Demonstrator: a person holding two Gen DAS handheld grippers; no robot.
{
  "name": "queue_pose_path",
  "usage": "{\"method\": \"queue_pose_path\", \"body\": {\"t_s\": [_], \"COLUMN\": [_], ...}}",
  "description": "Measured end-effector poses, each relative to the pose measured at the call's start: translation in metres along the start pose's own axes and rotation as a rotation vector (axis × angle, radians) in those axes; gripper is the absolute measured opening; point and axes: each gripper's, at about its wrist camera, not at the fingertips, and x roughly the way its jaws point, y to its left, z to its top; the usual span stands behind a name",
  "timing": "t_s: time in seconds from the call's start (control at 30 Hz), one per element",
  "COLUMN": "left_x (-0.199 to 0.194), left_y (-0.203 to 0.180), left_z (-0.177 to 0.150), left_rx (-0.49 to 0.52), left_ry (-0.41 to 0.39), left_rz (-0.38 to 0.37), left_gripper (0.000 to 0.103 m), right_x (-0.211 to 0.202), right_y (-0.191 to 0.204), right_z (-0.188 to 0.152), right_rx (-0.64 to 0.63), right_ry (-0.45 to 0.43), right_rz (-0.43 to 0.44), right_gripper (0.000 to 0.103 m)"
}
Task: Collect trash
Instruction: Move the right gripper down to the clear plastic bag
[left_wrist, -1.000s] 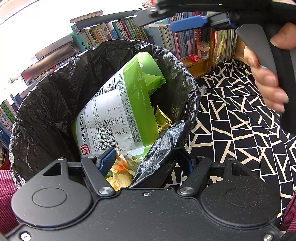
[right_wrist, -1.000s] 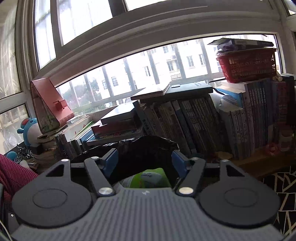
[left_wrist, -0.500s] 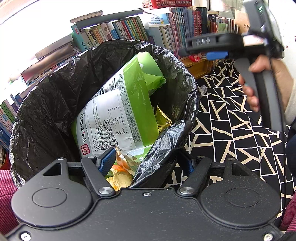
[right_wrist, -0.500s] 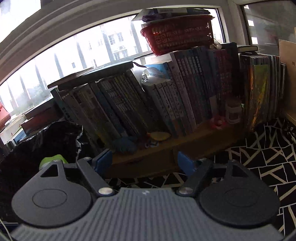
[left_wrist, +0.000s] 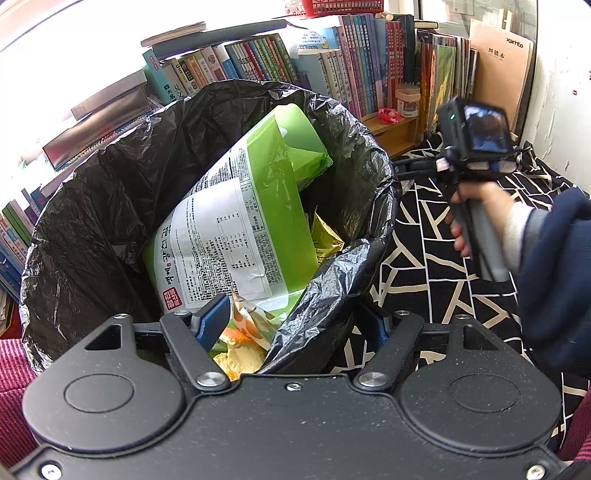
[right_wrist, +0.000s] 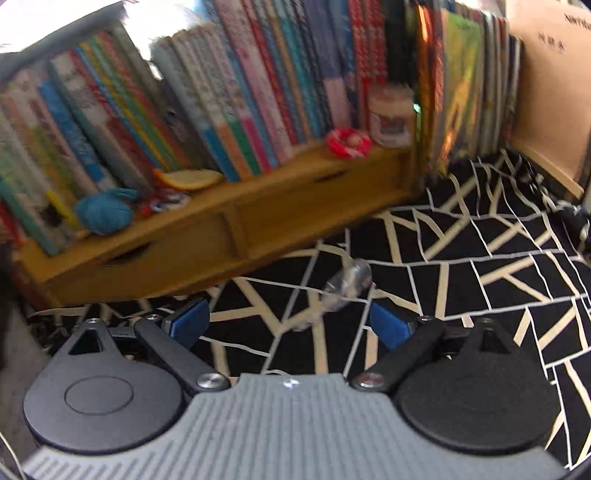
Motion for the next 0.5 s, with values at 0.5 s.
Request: {"method": "queue_pose_path", "body": {"t_s": [0.5], "left_x": [-0.001], "left_y": [-0.001], "left_z": [0.0], "left_rx": [0.008], "left_ry": [-0.007], "left_rz": [0.001], "left_gripper": [0.072], "right_x": [0.077], "right_y": [-0.029], "right_z": [0.012], "right_rx": [0.168], "right_ry": [0.063], "right_rz": [-0.213], "right_gripper": [0.099]}}
